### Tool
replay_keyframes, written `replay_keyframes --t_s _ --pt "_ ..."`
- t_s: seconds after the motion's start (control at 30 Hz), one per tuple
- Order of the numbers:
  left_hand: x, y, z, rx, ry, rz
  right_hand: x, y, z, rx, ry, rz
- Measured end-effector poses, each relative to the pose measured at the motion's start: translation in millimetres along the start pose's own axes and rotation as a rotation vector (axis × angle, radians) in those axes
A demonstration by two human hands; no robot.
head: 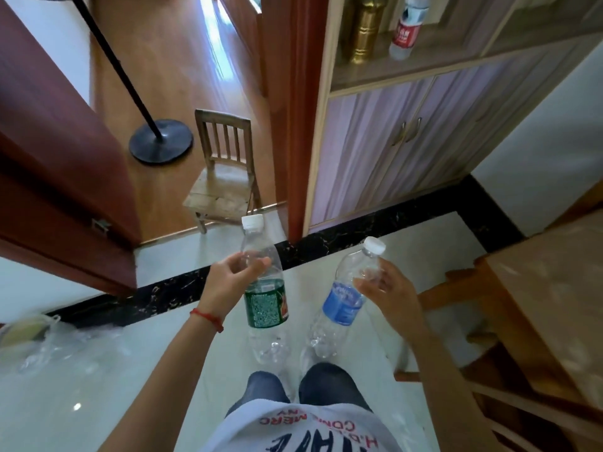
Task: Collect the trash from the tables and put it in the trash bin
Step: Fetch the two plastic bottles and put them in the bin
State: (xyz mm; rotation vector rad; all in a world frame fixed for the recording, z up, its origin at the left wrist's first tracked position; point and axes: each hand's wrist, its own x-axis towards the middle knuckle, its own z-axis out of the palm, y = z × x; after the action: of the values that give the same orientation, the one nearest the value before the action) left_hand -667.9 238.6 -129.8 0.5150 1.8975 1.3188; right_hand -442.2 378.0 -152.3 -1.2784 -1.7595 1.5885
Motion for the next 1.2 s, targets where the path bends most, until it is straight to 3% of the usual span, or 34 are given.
replay_keyframes --t_s 0.2,0.6,1.2 --pt "78.0 29.6 28.5 0.026 -0.072 0.027 74.0 -2.1 -15.1 0.042 -0.015 0.065" --pt "202.4 115.5 109.7 0.124 -0.226 0.092 189.5 -35.9 -65.7 -0.027 0.12 0.071" --pt "333.2 193.8 269.1 0.234 -0.879 0.133 200.4 -53.6 -127.8 0.225 0.779 0.158"
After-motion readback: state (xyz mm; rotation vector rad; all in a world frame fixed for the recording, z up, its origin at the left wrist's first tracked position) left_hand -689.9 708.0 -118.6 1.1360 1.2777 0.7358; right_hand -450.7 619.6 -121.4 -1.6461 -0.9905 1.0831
